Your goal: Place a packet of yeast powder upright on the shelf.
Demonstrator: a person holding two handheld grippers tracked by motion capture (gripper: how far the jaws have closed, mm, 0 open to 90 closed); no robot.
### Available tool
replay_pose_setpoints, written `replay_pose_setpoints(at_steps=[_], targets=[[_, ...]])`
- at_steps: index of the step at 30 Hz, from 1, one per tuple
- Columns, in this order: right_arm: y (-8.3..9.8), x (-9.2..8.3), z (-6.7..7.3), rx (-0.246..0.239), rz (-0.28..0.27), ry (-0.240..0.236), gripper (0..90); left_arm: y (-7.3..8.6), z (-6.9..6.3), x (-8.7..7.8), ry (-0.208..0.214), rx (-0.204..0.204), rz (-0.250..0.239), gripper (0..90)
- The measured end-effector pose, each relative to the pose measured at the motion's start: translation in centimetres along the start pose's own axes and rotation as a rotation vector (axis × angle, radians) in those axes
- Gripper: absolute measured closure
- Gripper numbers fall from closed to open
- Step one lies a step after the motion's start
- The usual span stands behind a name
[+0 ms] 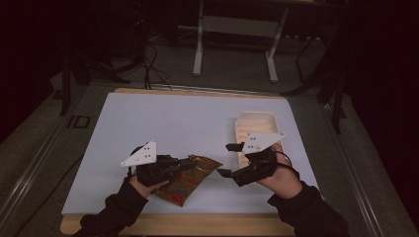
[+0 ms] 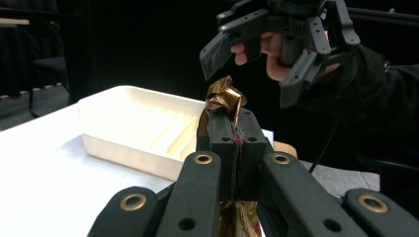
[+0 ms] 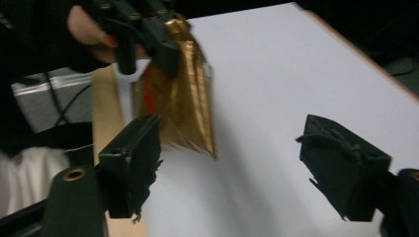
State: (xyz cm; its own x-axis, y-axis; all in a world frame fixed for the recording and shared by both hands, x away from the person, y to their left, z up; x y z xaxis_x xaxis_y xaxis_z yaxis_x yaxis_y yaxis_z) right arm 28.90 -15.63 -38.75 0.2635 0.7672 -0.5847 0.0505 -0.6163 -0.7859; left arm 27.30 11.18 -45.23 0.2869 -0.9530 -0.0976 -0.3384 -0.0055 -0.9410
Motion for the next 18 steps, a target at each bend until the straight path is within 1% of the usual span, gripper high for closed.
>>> replay_pose_setpoints(at_steps=[1, 2, 3, 5, 6, 7, 8, 9, 10, 11, 12, 13, 14, 15, 16, 17, 18], targets=[[-0.2, 0.3, 0.1, -0.002, 0.007, -0.016, 23.8, 0.0, 0.0, 0.0, -0.003, -0.001, -0.001, 90.0], [-0.3, 0.5, 0.1, -0.007, 0.012, -0.014, 25.1, 0.0, 0.0, 0.0, 0.0, -0.002, -0.001, 90.0], [-0.5, 0.8, 0.1, -0.011, 0.024, -0.031, 25.5, 0.0, 0.0, 0.0, 0.003, 0.002, -0.004, 90.0], [-0.7, 1.2, 0.1, -0.023, 0.036, -0.037, 26.7, -0.1, 0.0, 0.0, 0.004, -0.003, -0.007, 90.0], [-0.8, 1.3, 0.1, -0.022, 0.04, -0.064, 28.1, -0.1, -0.1, 0.0, 0.001, -0.001, -0.01, 90.0], [-1.0, 1.5, 0.1, -0.026, 0.046, -0.069, 28.2, -0.1, -0.1, 0.0, 0.0, -0.004, -0.012, 90.0], [-1.1, 1.6, 0.1, -0.032, 0.049, -0.072, 29.4, 0.0, -0.1, 0.1, 0.007, -0.005, -0.017, 90.0], [-1.2, 1.8, 0.0, -0.028, 0.058, -0.097, 30.2, 0.0, -0.1, 0.1, 0.006, -0.007, -0.019, 90.0], [-1.3, 1.9, 0.0, -0.029, 0.067, -0.096, 30.8, 0.0, -0.1, 0.1, 0.009, -0.01, -0.018, 90.0], [-1.4, 2.1, -0.1, -0.026, 0.076, -0.105, 33.7, 0.0, -0.2, 0.2, 0.014, -0.01, -0.02, 90.0], [-1.5, 2.3, -0.1, -0.017, 0.085, -0.13, 34.5, 0.0, -0.2, 0.2, 0.014, -0.014, -0.021, 90.0], [-1.6, 2.5, -0.2, -0.016, 0.095, -0.127, 36.8, 0.0, -0.2, 0.3, 0.018, -0.014, -0.022, 90.0], [-1.6, 2.6, -0.3, -0.011, 0.104, -0.145, 39.9, 0.0, -0.3, 0.3, 0.02, -0.007, -0.025, 90.0], [-1.6, 2.8, -0.3, -0.011, 0.112, -0.167, 40.2, 0.0, -0.3, 0.4, 0.02, -0.008, -0.027, 90.0], [-1.7, 3.0, -0.4, -0.011, 0.118, -0.172, 46.2, 0.0, -0.3, 0.4, 0.025, -0.002, -0.025, 90.0], [-1.7, 3.1, -0.4, -0.007, 0.128, -0.199, 52.4, -0.1, -0.4, 0.4, 0.024, 0.0, -0.029, 90.0], [-1.8, 3.3, -0.4, -0.01, 0.135, -0.209, 52.8, -0.1, -0.4, 0.4, 0.028, -0.001, -0.032, 90.0]])
Point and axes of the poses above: each handheld gripper's, and its own axes: x roughly forward along the jaws, y roughly out of its underside, z roughly to its left, the point moved 2 cm from there along x, roughly forward along the jaws, and after that the axes turned 12 degrees about -x, right-handed, at the moved point
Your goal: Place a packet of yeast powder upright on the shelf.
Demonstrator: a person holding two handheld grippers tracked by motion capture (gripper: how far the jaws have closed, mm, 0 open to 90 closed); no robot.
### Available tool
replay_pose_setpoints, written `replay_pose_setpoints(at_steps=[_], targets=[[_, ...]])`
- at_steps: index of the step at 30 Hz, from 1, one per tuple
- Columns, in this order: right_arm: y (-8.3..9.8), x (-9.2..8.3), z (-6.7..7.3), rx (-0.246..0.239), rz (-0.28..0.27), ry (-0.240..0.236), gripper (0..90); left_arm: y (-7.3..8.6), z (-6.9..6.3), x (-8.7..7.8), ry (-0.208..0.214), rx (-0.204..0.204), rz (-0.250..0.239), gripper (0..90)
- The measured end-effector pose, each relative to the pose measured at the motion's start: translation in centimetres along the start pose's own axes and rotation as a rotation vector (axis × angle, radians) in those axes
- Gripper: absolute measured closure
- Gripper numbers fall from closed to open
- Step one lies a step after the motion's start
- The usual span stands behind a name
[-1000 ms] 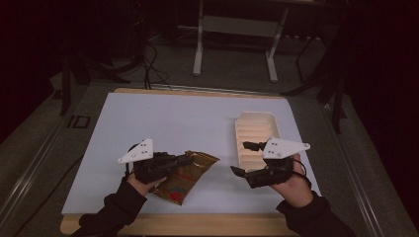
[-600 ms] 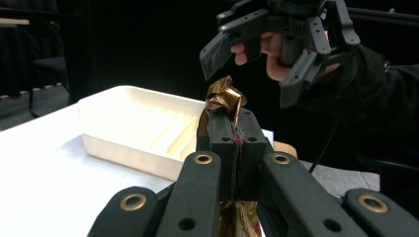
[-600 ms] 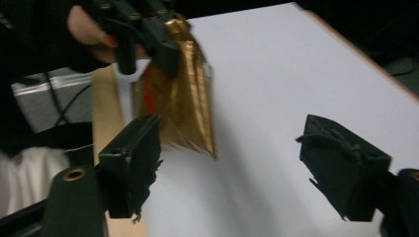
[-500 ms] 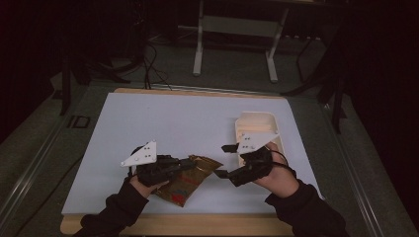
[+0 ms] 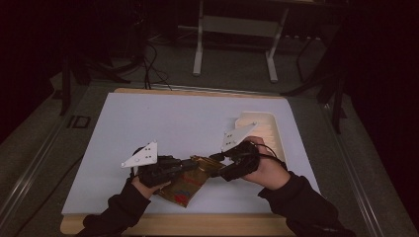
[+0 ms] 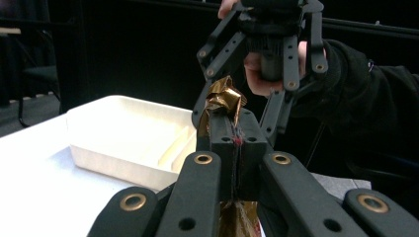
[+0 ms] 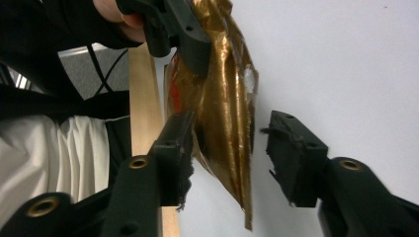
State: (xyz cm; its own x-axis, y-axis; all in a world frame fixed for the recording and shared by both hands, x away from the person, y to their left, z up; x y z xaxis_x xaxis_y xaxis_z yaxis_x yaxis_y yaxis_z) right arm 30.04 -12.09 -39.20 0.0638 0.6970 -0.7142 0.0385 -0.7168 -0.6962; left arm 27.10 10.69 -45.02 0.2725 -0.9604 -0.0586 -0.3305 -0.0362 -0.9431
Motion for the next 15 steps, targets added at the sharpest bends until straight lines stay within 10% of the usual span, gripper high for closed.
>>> replay_pose_setpoints(at_steps=[5, 15], targets=[[-0.33, 0.5, -0.3, 0.02, 0.038, -0.091, 63.2, -0.09, -0.02, 0.02, 0.0, 0.01, -0.007, 90.0], [-1.0, 0.47, -0.89, -0.067, 0.113, -0.111, 74.9, -0.12, 0.09, 0.22, -0.002, 0.012, -0.014, 88.7]])
Point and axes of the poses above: each handheld gripper's, and its own axes: x roughly forward along the jaws, y roughly out of its underside, z roughly to its left, the point moved 2 cm from there along x, roughly forward along the jaws, and after that the axes turned 12 degrees about -x, right-handed, at the moved point
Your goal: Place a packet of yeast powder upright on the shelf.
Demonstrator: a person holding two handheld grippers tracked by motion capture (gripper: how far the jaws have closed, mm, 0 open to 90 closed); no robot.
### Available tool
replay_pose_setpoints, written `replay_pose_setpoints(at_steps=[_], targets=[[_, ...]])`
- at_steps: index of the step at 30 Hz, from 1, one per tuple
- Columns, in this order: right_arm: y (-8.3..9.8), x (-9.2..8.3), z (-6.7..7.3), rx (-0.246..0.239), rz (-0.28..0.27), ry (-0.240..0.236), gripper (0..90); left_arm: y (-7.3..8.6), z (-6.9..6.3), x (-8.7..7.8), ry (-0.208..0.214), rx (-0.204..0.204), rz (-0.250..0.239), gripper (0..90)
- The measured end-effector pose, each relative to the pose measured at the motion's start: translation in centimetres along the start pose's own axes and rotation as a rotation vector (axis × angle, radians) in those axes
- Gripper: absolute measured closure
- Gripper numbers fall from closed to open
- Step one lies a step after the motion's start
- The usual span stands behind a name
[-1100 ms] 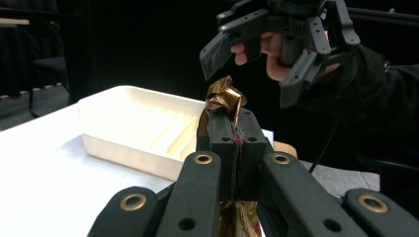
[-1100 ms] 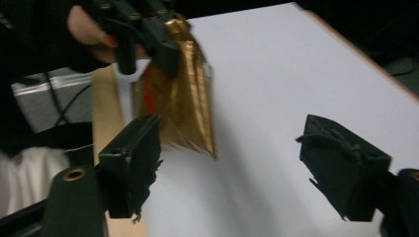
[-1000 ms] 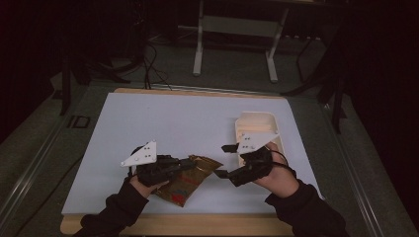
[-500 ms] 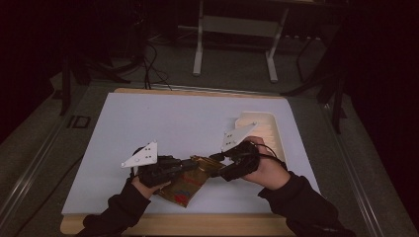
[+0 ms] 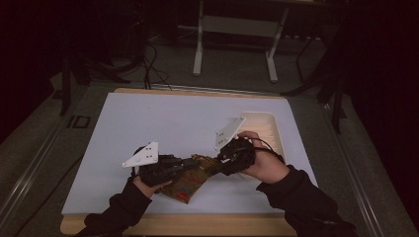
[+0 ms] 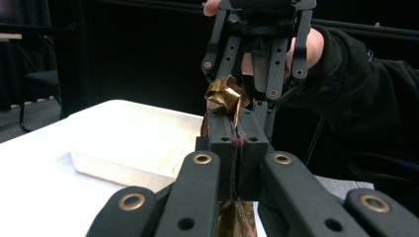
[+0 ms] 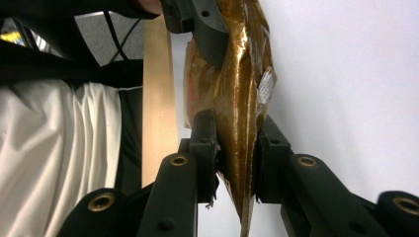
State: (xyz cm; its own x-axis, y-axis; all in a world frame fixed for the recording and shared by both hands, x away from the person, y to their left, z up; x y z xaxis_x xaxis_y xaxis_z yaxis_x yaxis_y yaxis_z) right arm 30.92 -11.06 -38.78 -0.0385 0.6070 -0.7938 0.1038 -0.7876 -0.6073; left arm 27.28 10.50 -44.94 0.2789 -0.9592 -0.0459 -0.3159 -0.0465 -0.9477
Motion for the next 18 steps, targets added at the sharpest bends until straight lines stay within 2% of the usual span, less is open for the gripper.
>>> replay_pose_setpoints(at_steps=[2, 4, 5, 6, 8, 9, 10, 11, 12, 14, 18], targets=[[-0.2, -0.2, -0.1, -0.009, 0.002, 0.005, 75.3, -0.2, 0.1, 0.0, 0.001, -0.019, -0.004, 86.4], [-0.4, -0.4, -0.1, -0.027, 0.013, 0.015, 75.6, -0.5, 0.2, -0.2, 0.006, -0.044, -0.014, 77.4], [-0.4, -0.4, -0.1, -0.027, 0.013, 0.015, 75.6, -0.5, 0.2, -0.2, 0.006, -0.044, -0.014, 77.3], [-0.7, -0.7, -0.3, -0.037, 0.029, 0.042, 76.1, -0.8, 0.1, -0.3, 0.007, -0.065, -0.01, 70.8], [-0.7, -0.8, -0.4, -0.039, 0.027, 0.046, 76.1, -0.9, 0.1, -0.4, -0.001, -0.067, -0.019, 56.1], [-0.8, -1.0, -0.4, -0.041, 0.027, 0.049, 76.2, -0.9, 0.1, -0.4, -0.001, -0.067, -0.019, 56.1], [-0.9, -1.7, -0.6, -0.045, 0.02, 0.064, 76.3, -1.1, 0.1, -0.9, -0.007, -0.085, -0.062, 36.5], [-0.9, -2.0, -0.7, -0.054, 0.023, 0.074, 76.3, -1.2, 0.2, -1.0, -0.016, -0.076, -0.059, 27.7], [-1.0, -2.4, -0.7, -0.066, 0.023, 0.085, 76.3, -1.2, 0.3, -1.2, -0.036, -0.082, -0.058, 23.2], [-1.0, -3.1, -0.9, -0.077, 0.027, 0.1, 76.3, -1.3, 0.5, -1.7, -0.059, -0.092, -0.055, 15.6], [-0.7, -4.7, -1.2, -0.11, 0.032, 0.133, 76.3, -1.2, 0.7, -2.6, -0.11, -0.071, -0.036, 12.8]])
Point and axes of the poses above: each handheld gripper's, and its own axes: x roughly forward along the jaws, y roughly out of its underside, z roughly to its left, the point moved 2 cm from there along x, roughly forward along the jaws, and after that the axes turned 12 degrees about -x, right-handed, at the moved point
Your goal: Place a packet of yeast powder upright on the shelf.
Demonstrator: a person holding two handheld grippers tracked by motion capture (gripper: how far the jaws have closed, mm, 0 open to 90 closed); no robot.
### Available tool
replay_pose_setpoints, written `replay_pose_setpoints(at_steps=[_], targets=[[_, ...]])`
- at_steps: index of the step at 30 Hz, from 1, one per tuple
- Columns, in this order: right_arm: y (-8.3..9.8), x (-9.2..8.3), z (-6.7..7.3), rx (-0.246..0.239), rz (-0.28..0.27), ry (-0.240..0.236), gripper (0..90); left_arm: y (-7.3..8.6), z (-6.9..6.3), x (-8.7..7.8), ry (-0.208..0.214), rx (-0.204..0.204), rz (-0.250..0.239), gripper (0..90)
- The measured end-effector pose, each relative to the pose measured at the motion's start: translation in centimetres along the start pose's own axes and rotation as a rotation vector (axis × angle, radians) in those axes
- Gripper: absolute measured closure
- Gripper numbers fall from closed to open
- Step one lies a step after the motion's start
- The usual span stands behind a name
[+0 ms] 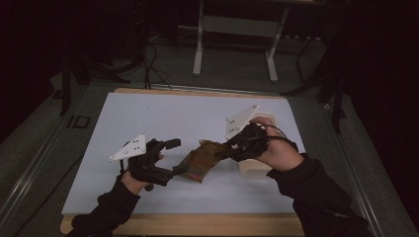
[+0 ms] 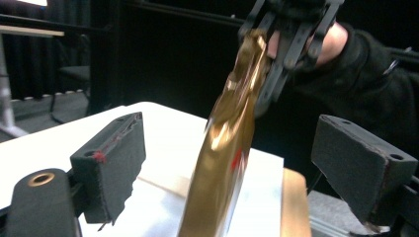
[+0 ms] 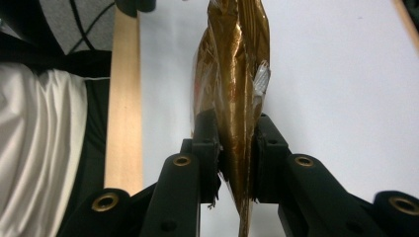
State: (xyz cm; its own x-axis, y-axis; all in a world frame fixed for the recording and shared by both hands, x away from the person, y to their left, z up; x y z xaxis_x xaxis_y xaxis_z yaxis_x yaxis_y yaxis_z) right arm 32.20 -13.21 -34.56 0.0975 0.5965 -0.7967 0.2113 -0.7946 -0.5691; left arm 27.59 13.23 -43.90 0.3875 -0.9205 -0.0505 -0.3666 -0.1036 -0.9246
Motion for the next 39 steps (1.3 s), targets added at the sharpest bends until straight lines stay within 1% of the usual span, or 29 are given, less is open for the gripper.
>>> replay_pose_setpoints(at_steps=[2, 4, 5, 8, 10, 12, 13, 14, 15, 16, 19, 21, 23, 28, 30, 31, 32, 33, 34, 35, 37, 39], targets=[[0.2, -0.9, -0.2, -0.014, -0.008, 0.036, 76.3, 0.2, 0.1, -0.4, -0.02, 0.003, 0.014, 12.0], [0.5, -1.9, -0.5, -0.028, -0.007, 0.056, 76.3, 0.5, 0.3, -0.6, -0.033, -0.006, 0.032, 10.2], [0.6, -2.4, -0.6, -0.028, -0.008, 0.065, 76.3, 0.7, 0.5, -0.8, -0.038, -0.013, 0.036, 10.0], [1.2, -3.9, -1.0, -0.033, -0.008, 0.091, 76.4, 1.1, 0.9, -1.5, -0.058, -0.029, 0.038, 9.9], [1.7, -4.8, -1.2, -0.025, -0.002, 0.098, 76.4, 1.3, 1.2, -1.9, -0.073, -0.044, 0.038, 8.8], [2.2, -5.7, -1.3, -0.027, 0.006, 0.116, 76.4, 1.5, 1.5, -2.3, -0.093, -0.058, 0.039, 6.4], [2.4, -6.1, -1.3, -0.032, 0.014, 0.127, 76.4, 1.6, 1.6, -2.5, -0.111, -0.057, 0.043, 4.7], [2.7, -6.5, -1.4, -0.039, 0.021, 0.138, 76.4, 1.7, 1.7, -2.7, -0.146, -0.034, 0.035, 4.1], [2.9, -6.9, -1.4, -0.038, 0.024, 0.15, 76.5, 1.9, 1.8, -2.9, -0.179, -0.002, 0.011, 3.9], [3.2, -7.3, -1.4, -0.038, 0.03, 0.156, 76.5, 2.0, 1.9, -3.1, -0.195, 0.008, 0.002, 3.4], [4.1, -8.3, -1.4, -0.018, 0.048, 0.17, 76.5, 2.2, 2.3, -3.6, -0.196, -0.026, 0.004, 2.8], [4.8, -8.8, -1.3, 0.0, 0.057, 0.17, 76.5, 2.5, 2.5, -3.9, -0.188, -0.036, 0.001, 2.8], [5.5, -9.2, -1.2, 0.01, 0.069, 0.175, 76.5, 2.8, 2.6, -4.1, -0.185, -0.019, -0.002, 2.8], [7.3, -9.8, -0.8, 0.034, 0.1, 0.182, 76.5, 3.7, 2.9, -4.6, -0.158, -0.035, 0.039, 2.8], [8.1, -9.9, -0.6, 0.041, 0.114, 0.179, 76.5, 4.1, 3.0, -4.6, -0.165, -0.042, 0.059, 2.8], [8.4, -10.0, -0.5, 0.044, 0.117, 0.18, 76.5, 4.2, 3.1, -4.7, -0.167, -0.038, 0.067, 2.8], [8.8, -10.1, -0.4, 0.047, 0.116, 0.181, 76.5, 4.2, 3.1, -4.7, -0.167, -0.038, 0.067, 2.8], [8.8, -10.1, -0.4, 0.047, 0.116, 0.181, 76.5, 4.4, 3.1, -4.8, -0.169, -0.038, 0.07, 2.8], [9.5, -10.2, -0.3, 0.059, 0.134, 0.174, 76.5, 4.6, 3.2, -4.9, -0.173, -0.043, 0.075, 2.8], [9.8, -10.2, -0.2, 0.057, 0.147, 0.172, 76.5, 4.6, 3.2, -4.9, -0.172, -0.043, 0.073, 2.8], [10.5, -10.2, -0.1, 0.072, 0.171, 0.165, 76.5, 4.6, 3.3, -5.0, -0.18, -0.042, 0.076, 2.8], [11.2, -10.1, 0.0, 0.077, 0.19, 0.154, 76.5, 4.6, 3.4, -5.0, -0.181, -0.048, 0.065, 2.8]])
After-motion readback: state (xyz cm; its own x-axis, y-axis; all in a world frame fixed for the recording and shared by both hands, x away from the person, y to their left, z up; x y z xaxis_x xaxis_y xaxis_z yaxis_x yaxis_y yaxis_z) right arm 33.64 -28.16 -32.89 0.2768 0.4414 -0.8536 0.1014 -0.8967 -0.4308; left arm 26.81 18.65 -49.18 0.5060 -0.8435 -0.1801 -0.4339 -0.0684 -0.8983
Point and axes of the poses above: each handheld gripper's, and its own axes: x roughly forward along the jaws, y roughly out of its underside, z roughly to its left, the point moved 2 cm from there along x, roughly forward along the jaws, and after that the axes turned 12 degrees about -x, right-handed, at the moved point
